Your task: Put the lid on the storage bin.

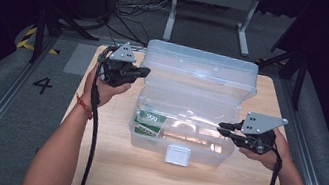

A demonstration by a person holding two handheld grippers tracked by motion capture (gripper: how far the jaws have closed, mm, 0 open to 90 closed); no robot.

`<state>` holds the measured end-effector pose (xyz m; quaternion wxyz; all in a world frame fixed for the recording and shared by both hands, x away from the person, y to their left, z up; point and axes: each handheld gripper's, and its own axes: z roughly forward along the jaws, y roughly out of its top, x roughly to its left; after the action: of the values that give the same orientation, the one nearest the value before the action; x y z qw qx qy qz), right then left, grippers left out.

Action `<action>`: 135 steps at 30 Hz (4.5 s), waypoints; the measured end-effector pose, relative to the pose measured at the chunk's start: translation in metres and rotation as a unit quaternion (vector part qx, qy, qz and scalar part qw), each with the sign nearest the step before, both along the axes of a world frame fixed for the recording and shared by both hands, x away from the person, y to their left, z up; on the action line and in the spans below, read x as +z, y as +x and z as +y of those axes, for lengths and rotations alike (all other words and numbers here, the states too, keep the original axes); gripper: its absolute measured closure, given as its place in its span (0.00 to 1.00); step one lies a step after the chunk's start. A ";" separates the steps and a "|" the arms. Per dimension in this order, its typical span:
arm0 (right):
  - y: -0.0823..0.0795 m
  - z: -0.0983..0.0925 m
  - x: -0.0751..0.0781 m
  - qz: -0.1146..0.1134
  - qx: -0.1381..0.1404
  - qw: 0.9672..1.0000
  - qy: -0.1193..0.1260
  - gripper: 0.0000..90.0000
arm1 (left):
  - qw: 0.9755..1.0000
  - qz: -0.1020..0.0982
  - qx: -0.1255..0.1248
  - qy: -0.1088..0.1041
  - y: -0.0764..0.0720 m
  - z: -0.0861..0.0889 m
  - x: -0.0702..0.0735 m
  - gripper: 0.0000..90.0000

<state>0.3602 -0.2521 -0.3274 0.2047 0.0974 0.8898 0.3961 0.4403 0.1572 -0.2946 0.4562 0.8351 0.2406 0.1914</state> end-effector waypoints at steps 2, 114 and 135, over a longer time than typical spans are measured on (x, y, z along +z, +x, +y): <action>-0.002 -0.006 0.000 0.001 -0.006 1.000 0.008 0.90 | 1.000 -0.003 -0.001 0.007 -0.002 0.000 -0.001 1.00; -0.052 -0.087 -0.054 0.053 -0.107 0.990 0.073 0.80 | 0.989 0.090 -0.070 0.098 -0.102 0.032 -0.096 1.00; -0.065 -0.155 -0.110 0.072 -0.196 0.976 0.063 0.63 | 0.986 0.085 0.025 0.142 -0.117 0.066 -0.137 0.55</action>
<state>0.2952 -0.4074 -0.4369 0.2074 0.3111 0.8389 0.3954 0.3229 0.2234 -0.4312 0.3057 0.8985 0.2693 0.1633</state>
